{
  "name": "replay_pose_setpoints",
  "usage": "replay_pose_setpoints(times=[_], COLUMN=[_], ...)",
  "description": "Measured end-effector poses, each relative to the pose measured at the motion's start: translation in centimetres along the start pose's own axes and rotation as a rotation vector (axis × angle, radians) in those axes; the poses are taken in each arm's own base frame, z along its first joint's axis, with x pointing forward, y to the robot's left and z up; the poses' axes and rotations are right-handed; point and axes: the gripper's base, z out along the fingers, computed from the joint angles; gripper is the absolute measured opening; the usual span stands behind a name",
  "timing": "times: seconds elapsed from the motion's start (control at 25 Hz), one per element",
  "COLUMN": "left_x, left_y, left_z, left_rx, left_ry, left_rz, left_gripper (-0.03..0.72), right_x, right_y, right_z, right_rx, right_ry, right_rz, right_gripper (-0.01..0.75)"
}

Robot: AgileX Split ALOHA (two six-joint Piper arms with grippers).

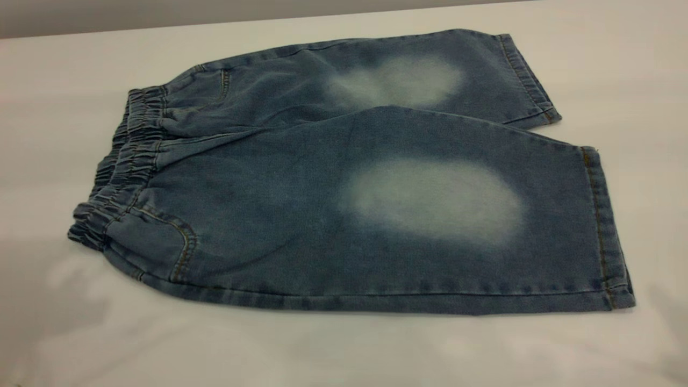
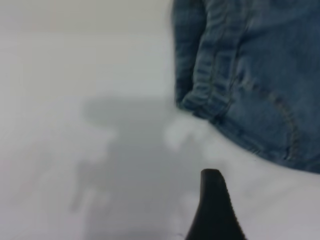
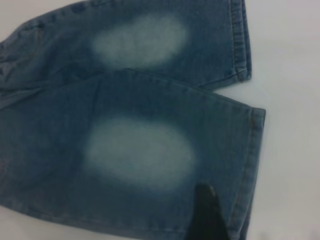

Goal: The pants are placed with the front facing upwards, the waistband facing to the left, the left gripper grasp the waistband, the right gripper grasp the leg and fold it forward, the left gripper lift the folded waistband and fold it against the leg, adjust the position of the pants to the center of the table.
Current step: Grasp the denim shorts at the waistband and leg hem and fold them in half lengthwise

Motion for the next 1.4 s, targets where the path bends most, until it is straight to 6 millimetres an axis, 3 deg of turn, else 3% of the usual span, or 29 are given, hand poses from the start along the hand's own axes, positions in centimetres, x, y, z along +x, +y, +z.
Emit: replay_pose_setpoints(times=[0.24,0.48,0.8,1.08,1.4], left_x=[-1.1,-2.7,-2.4,-2.2,0.0], left_y=[2.2,3.7,6.3,6.4,6.8], left_z=[5.0,4.7,5.7,10.1,15.3], left_rx=[-0.040,0.013,0.145,0.273,0.289], left_ry=[0.122,0.088,0.111,0.207,0.408], left_rz=[-0.058,-0.130,-0.326,-0.444,-0.486], left_gripper=[0.446,0.446,0.446,0.446,0.446], right_x=[-0.3,-0.4,-0.4,-0.6,-0.6], right_y=[-0.1,-0.1,-0.2,-0.6,-0.6], right_z=[0.4,0.4,1.5,4.3,6.1], right_rx=[0.006,0.007,0.002,-0.007,-0.044], right_ry=[-0.006,-0.021,0.028,0.115,0.160], right_rz=[0.004,0.005,0.034,0.065,0.055], right_gripper=[0.431,0.431,0.431,0.431,0.431])
